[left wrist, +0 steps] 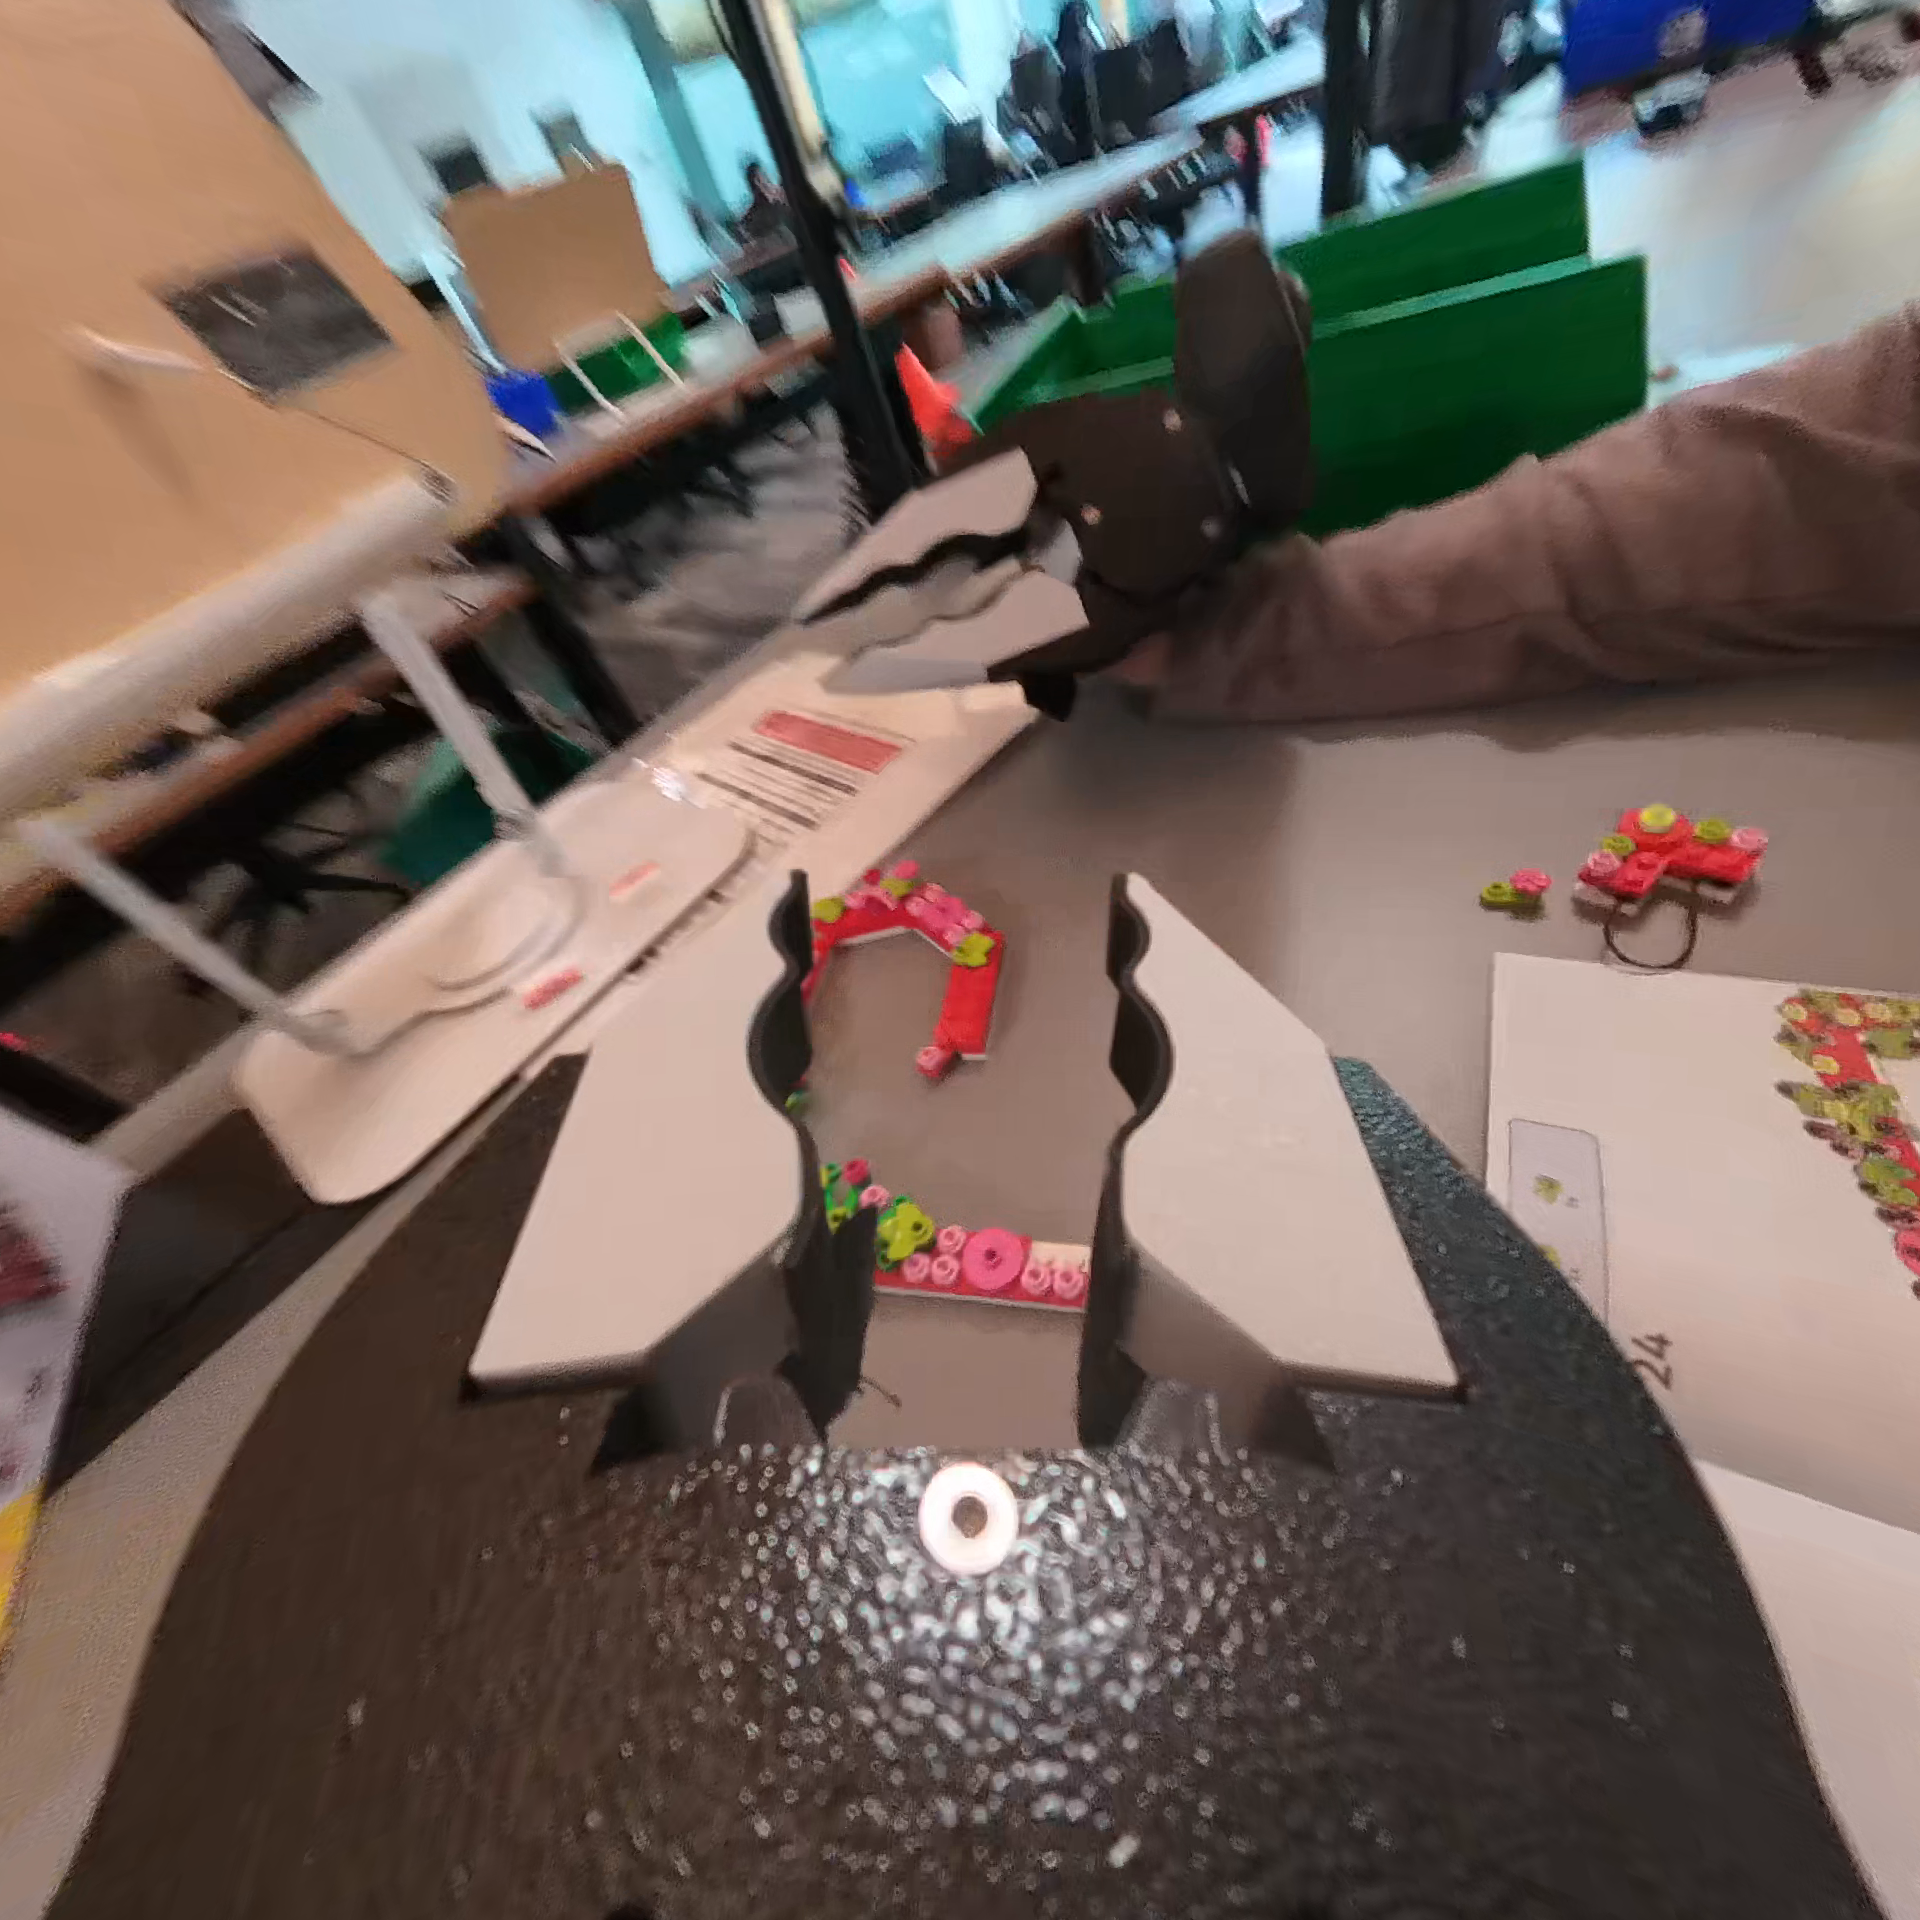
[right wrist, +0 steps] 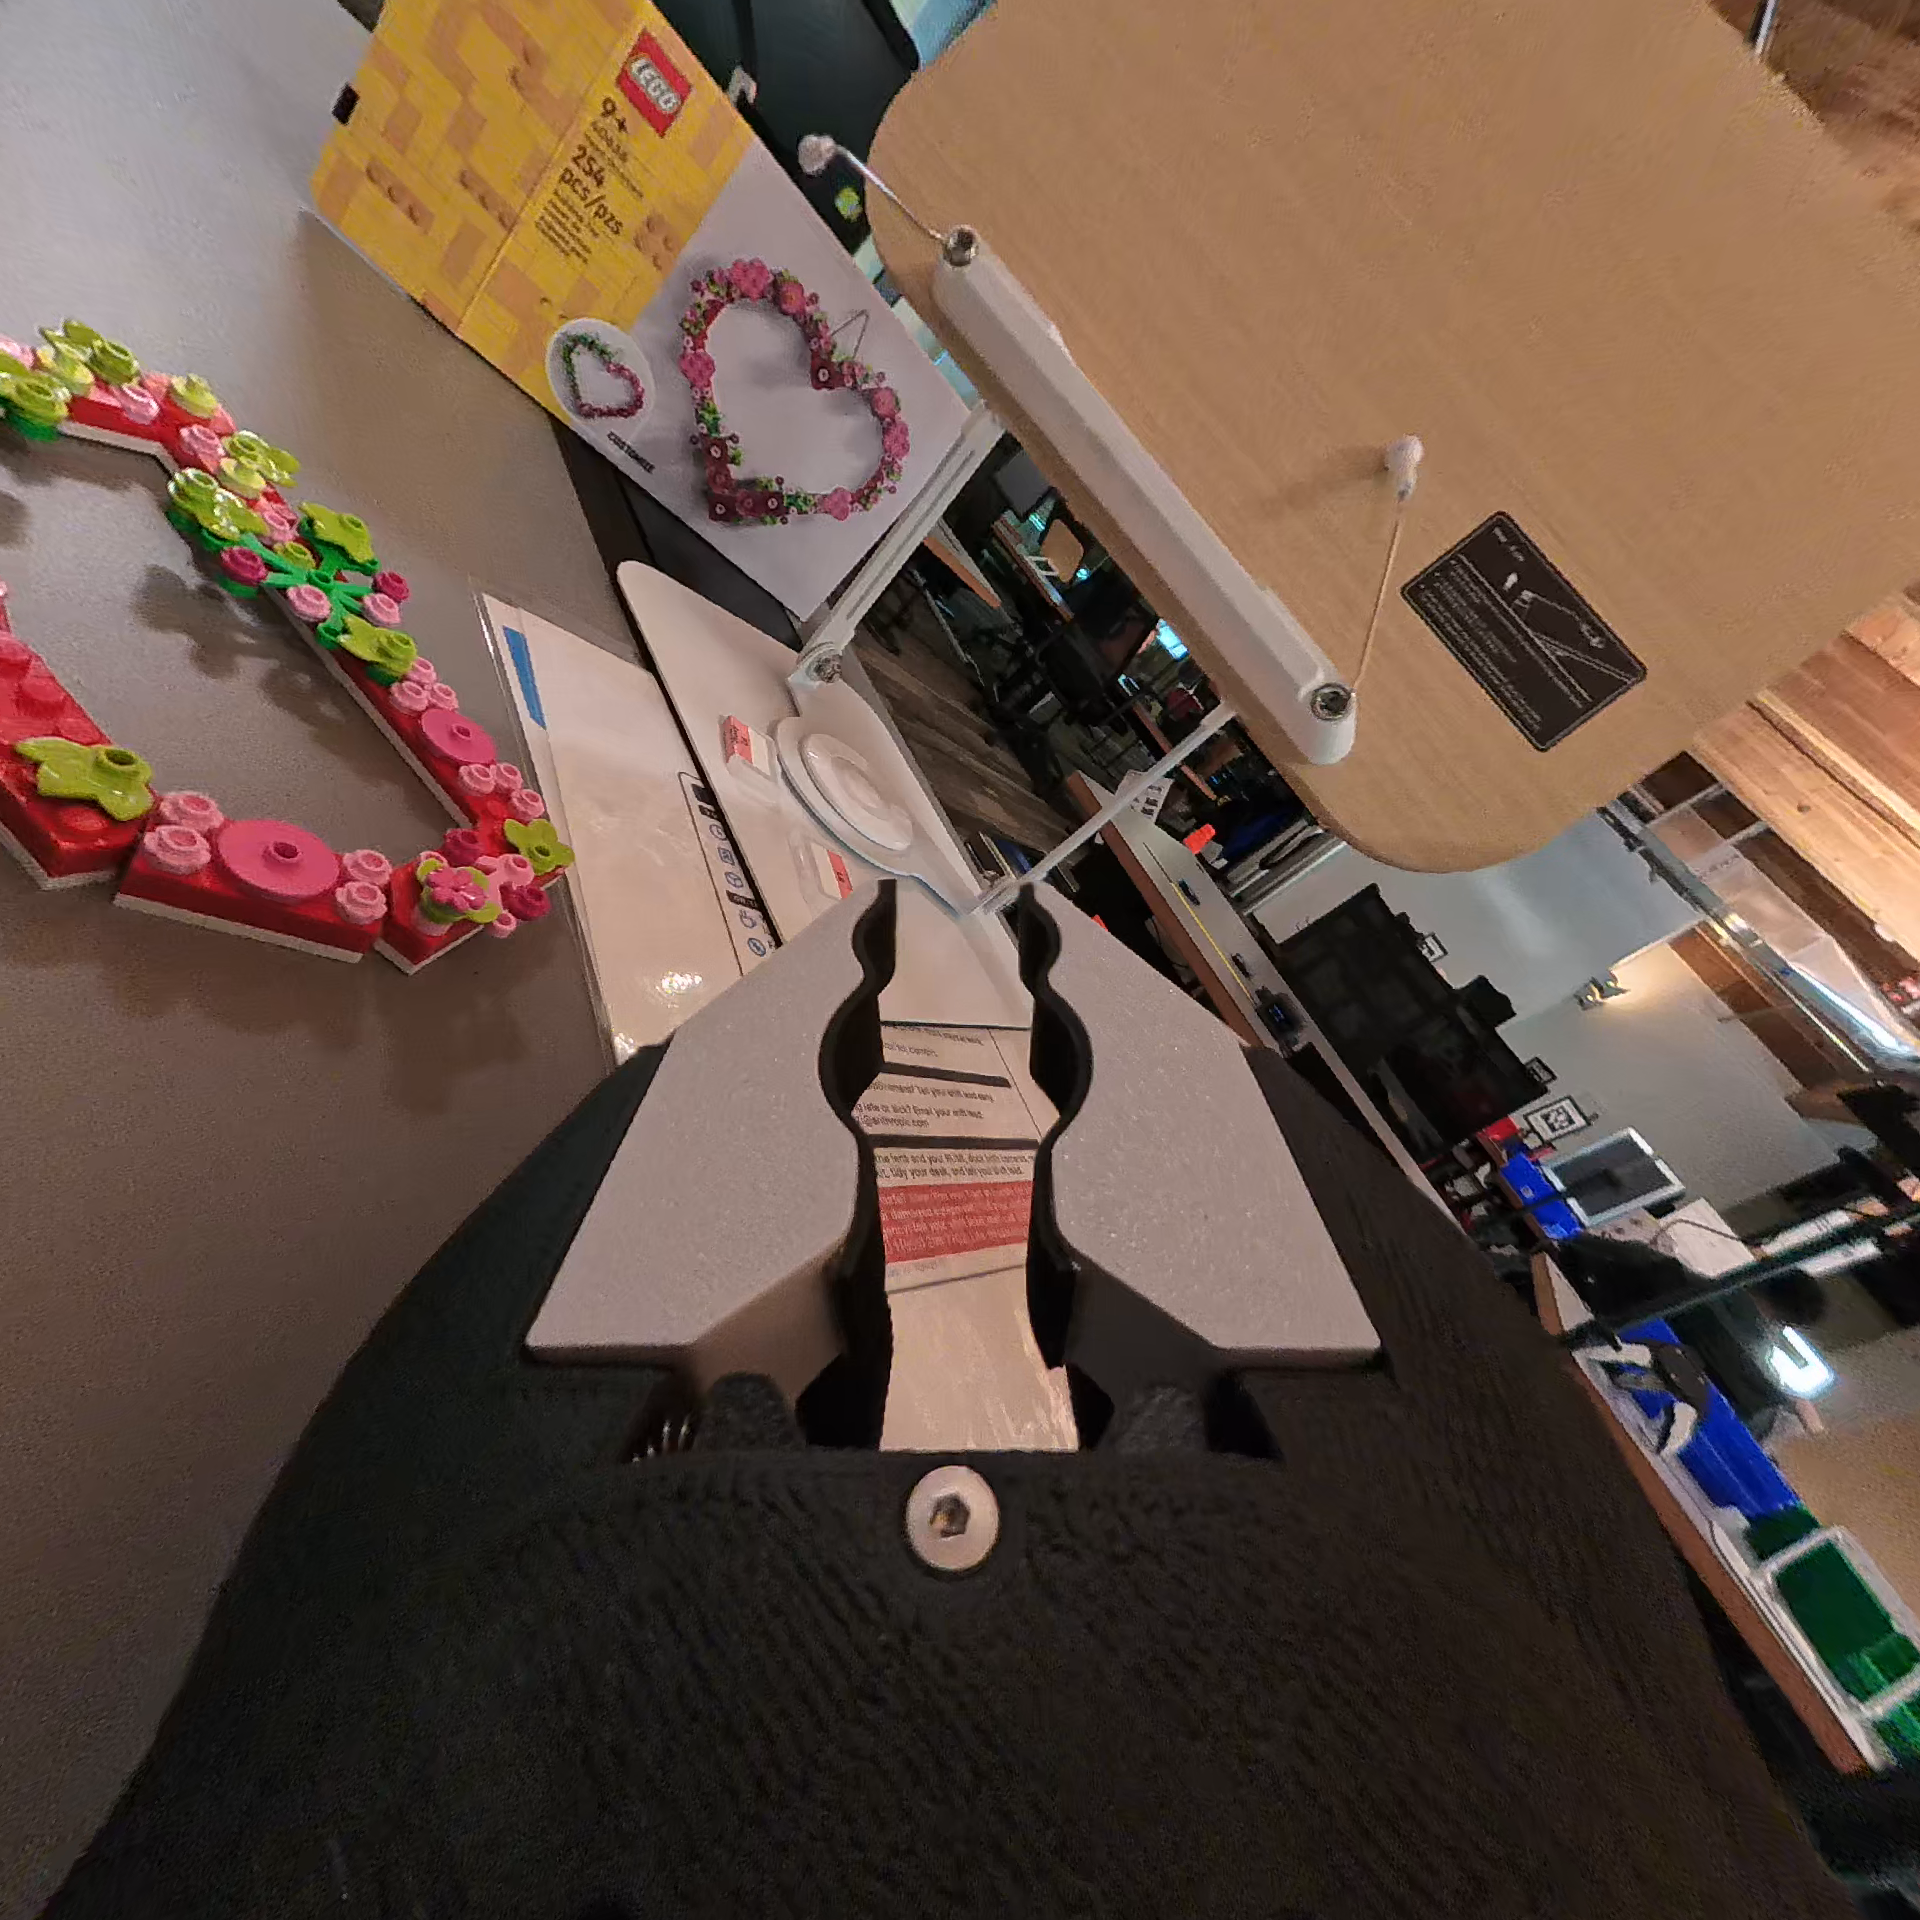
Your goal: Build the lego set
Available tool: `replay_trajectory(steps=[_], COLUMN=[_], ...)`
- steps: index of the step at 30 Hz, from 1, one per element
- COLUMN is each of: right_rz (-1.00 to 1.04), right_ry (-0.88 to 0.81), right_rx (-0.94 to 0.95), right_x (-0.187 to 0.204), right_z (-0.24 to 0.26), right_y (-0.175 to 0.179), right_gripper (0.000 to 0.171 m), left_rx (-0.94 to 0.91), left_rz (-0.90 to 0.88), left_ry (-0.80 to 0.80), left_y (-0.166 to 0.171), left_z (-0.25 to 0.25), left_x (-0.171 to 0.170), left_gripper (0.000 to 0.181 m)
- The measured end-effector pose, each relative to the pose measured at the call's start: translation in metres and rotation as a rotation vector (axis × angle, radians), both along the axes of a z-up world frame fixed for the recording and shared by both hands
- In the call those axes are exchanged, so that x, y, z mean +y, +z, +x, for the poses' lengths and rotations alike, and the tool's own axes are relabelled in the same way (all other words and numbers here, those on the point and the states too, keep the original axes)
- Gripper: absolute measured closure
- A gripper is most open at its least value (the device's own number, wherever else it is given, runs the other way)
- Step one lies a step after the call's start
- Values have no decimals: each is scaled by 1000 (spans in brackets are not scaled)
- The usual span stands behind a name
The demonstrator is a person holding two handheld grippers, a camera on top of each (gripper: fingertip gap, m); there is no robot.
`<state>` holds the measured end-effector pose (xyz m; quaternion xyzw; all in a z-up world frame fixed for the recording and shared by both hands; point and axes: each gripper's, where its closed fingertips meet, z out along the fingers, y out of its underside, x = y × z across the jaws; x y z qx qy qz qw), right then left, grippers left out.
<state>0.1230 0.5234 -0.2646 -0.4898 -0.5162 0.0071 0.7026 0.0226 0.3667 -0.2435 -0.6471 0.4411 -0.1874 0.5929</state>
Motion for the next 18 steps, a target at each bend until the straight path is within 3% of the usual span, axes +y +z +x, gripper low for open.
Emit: replay_trajectory(steps=[4, 7, 14, 18], right_rz=[8, 12, 41, 31], right_ry=[37, 59, 119, 145], right_rx=[-42, -69, -168, -99], right_x=[3, 4, 9, 6], right_z=[-7, -12, -27, -25], right_y=[-6, -9, -22, -13], right_gripper=[150, 150, 151, 150], left_rx=[123, 109, 181, 231], left_rz=[-65, -129, -231, -276], left_ry=[-101, -115, -72, -80], left_y=[-25, -35, -64, -71], left_z=[23, 29, 28, 30], left_x=[19, 33, 50, 52], left_gripper=[130, 131, 135, 134])
